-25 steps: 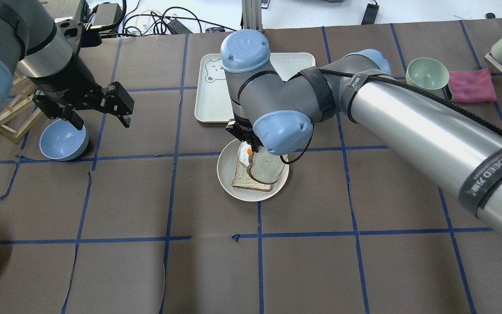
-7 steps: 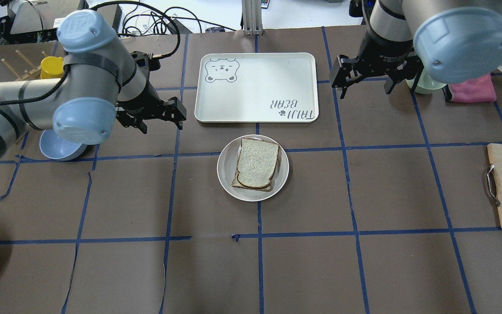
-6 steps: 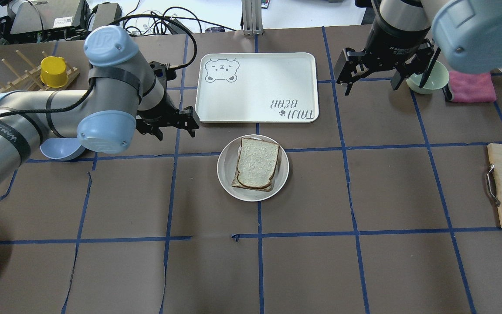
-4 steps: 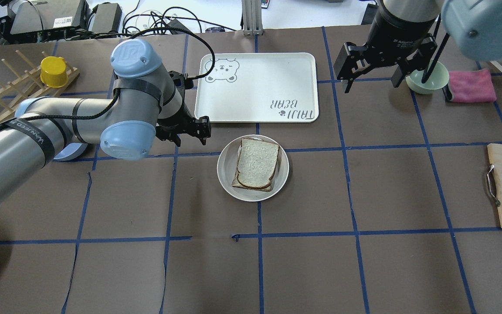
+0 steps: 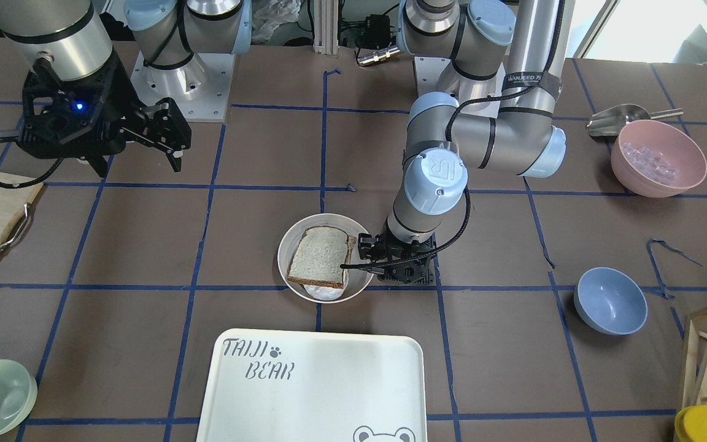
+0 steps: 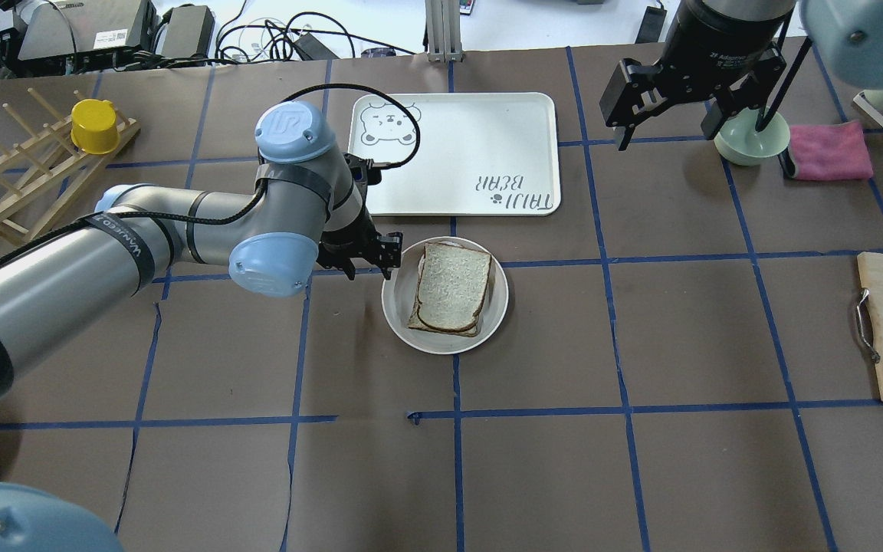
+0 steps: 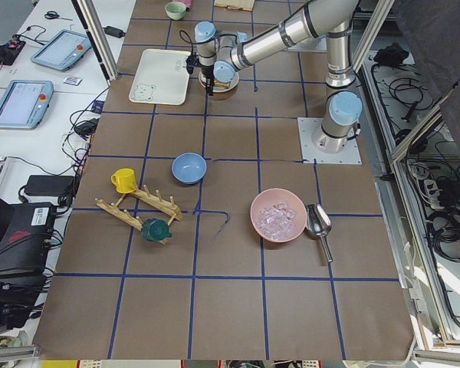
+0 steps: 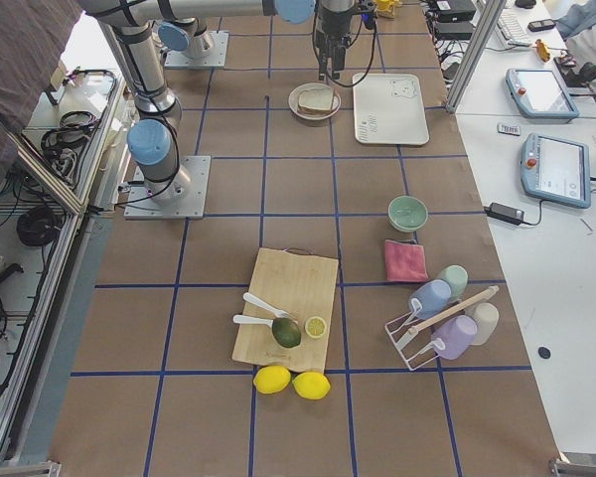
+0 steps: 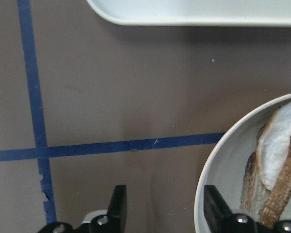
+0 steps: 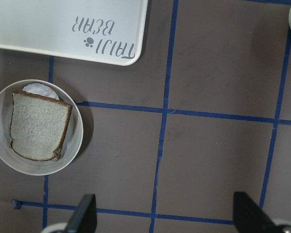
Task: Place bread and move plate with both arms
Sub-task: 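Grip the rim of the white plate with the left gripper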
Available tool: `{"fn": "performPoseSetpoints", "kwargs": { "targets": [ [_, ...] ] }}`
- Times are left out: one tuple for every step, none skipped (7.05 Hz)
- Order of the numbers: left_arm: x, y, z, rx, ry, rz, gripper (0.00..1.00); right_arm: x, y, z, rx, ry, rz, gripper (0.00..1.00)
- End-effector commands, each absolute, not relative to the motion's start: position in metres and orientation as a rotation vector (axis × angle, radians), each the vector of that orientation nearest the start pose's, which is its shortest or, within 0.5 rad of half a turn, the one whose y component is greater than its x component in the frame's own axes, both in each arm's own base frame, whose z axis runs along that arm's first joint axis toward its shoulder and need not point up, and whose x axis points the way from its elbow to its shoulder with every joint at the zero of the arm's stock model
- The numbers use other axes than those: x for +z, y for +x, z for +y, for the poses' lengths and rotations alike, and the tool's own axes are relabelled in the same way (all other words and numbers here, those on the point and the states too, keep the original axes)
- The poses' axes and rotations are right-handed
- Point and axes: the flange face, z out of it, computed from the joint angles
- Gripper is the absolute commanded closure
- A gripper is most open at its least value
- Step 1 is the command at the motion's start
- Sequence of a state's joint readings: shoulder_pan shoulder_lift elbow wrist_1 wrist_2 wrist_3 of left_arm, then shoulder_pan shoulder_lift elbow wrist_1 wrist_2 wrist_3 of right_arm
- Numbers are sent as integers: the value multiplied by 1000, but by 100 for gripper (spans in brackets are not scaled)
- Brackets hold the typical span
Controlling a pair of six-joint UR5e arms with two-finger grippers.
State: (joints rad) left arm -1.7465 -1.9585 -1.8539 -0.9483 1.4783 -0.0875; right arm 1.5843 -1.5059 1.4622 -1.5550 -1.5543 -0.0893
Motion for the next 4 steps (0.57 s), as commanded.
{"fn": "performPoseSetpoints", "kwargs": {
  "targets": [
    [196, -247, -524, 138, 167, 3226, 38, 513, 138, -522, -70, -147, 3128, 0],
    [189, -247, -524, 157, 169, 3224, 45, 530, 144, -518, -115, -161, 3129, 0],
    [186, -248, -523, 168, 173, 3225, 61, 521, 147, -522, -87, -168, 3119, 0],
    [182, -251, -523, 186, 174, 3243, 67, 519, 146, -524, -82, -166, 3128, 0]
  ]
}}
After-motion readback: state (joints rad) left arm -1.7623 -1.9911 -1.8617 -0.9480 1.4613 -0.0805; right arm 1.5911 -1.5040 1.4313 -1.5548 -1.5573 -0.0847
